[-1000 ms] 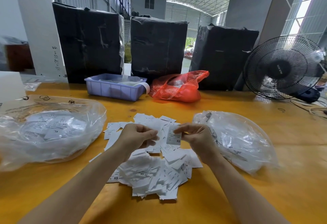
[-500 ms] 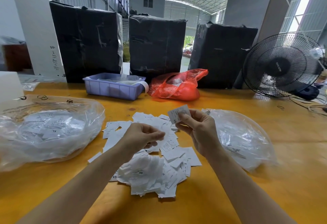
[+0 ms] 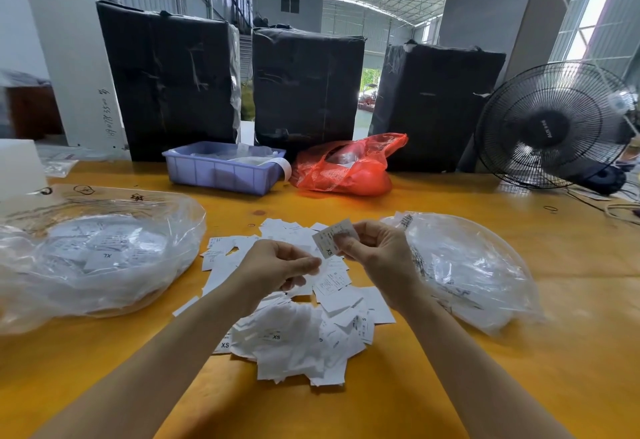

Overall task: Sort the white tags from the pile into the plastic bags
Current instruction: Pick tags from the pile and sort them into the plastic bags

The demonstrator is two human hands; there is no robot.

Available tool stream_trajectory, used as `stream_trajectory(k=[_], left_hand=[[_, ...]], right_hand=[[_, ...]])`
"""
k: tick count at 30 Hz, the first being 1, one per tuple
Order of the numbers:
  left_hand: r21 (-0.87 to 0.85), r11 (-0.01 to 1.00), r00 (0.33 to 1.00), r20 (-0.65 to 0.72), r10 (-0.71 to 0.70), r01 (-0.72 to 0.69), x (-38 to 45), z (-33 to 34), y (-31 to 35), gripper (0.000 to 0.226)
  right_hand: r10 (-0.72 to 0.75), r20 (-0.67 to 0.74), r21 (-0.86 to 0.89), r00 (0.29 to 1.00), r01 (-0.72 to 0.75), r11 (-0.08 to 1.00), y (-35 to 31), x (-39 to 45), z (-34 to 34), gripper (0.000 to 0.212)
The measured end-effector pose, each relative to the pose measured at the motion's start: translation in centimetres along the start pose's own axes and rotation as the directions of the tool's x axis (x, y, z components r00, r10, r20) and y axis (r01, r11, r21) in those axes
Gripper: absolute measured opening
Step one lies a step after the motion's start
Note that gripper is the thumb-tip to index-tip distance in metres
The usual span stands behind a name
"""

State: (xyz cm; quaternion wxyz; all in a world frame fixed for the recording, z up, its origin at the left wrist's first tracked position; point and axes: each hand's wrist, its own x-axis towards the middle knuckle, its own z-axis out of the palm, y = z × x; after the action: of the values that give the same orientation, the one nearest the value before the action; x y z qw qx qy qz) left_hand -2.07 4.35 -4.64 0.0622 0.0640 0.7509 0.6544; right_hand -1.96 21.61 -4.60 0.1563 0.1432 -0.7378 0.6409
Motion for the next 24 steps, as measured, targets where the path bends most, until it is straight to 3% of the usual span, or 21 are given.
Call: stream_trajectory(k=[11, 15, 19, 24], left_hand=[[-0.030, 0.999, 1.000, -0.020, -0.015, 0.014, 0.4, -0.1, -0.3, 0.023], [-0.058, 0.998, 0.999, -0.038, -0.034, 0.032, 0.3, 0.3, -0.3, 0.028], [-0.103, 0.994, 0.999, -0.033, -0.044, 0.040, 0.1, 0.6, -0.3, 0.027], [-0.098, 0.994, 0.997, -0.060, -0.052, 0.046, 0.2, 0.6, -0.3, 0.030]], right_hand=[[0.138, 0.189, -0.081, 0.972, -0.125, 0.989, 0.4, -0.1, 0.0, 0.007], [0.258, 0.264, -0.135, 0.929, -0.230, 0.964, 0.3, 0.0, 0.4, 0.023], [0.346, 0.382, -0.150, 0.857, -0.312, 0.938, 0.2, -0.3, 0.5, 0.024], [0.227, 0.206, -0.116, 0.952, -0.206, 0.972, 0.3, -0.4, 1.1, 0.026]])
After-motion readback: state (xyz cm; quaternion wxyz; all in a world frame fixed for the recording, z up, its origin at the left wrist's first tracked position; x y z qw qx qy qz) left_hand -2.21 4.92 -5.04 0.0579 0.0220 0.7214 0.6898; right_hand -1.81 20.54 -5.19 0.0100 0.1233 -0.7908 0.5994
